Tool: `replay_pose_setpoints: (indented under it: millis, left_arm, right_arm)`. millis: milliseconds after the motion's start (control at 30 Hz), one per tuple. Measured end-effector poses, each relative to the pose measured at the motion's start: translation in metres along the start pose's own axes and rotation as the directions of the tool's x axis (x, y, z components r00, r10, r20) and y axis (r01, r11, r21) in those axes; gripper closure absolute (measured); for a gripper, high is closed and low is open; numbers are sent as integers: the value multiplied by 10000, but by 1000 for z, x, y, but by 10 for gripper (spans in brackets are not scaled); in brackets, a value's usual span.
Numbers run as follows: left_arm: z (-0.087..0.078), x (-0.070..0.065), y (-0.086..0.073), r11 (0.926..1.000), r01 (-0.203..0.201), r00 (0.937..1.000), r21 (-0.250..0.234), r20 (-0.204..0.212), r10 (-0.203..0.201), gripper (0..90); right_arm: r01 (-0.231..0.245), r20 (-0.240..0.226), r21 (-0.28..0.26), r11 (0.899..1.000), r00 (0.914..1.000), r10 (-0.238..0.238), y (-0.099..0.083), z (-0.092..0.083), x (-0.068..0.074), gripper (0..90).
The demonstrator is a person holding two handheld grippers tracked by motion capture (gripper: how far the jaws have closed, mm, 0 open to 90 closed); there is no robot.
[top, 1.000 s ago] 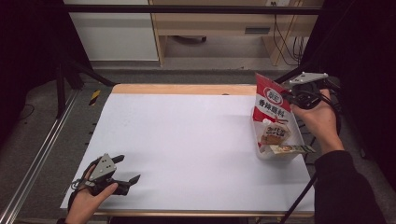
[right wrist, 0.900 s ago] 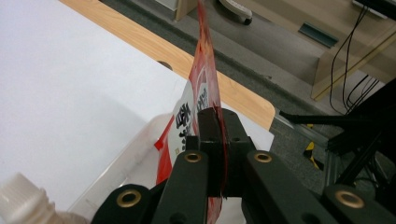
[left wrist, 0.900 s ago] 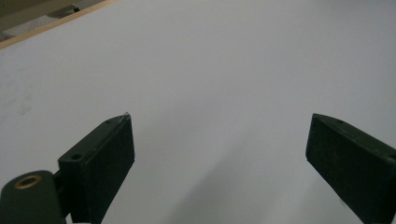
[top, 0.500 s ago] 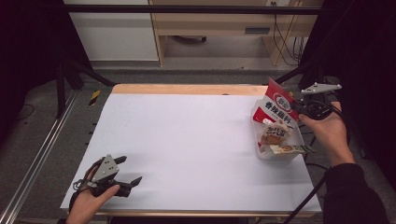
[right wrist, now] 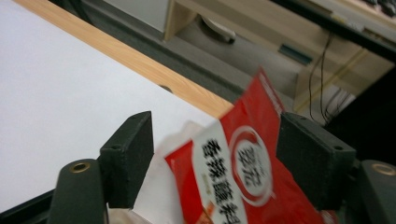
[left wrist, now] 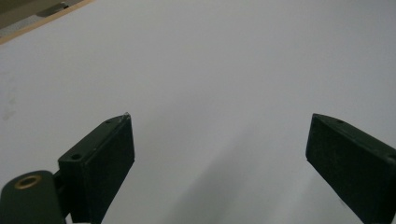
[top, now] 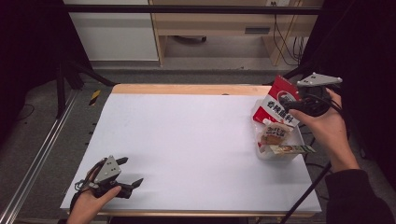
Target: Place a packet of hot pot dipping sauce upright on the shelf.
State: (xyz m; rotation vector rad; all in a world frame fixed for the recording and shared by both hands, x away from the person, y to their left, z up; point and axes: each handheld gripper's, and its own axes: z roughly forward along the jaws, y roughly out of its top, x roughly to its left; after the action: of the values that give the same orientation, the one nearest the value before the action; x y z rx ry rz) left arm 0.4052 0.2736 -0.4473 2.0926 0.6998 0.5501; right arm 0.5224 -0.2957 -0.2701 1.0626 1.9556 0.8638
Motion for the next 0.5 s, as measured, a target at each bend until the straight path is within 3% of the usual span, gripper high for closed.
replay_pose_setpoints:
  millis: [300,500]
  left_arm:
    - [-3,2,-1,9999,113,9997,-9,-215,-113,76]
    - [-3,3,-1,9998,209,9994,-34,-284,-210,65]
  right_arm:
    - [730,-642,-443,9963,9951,-758,31,-17,52,185]
    - [820,-1019,-601,9948,9909,-878,39,-22,73,156]
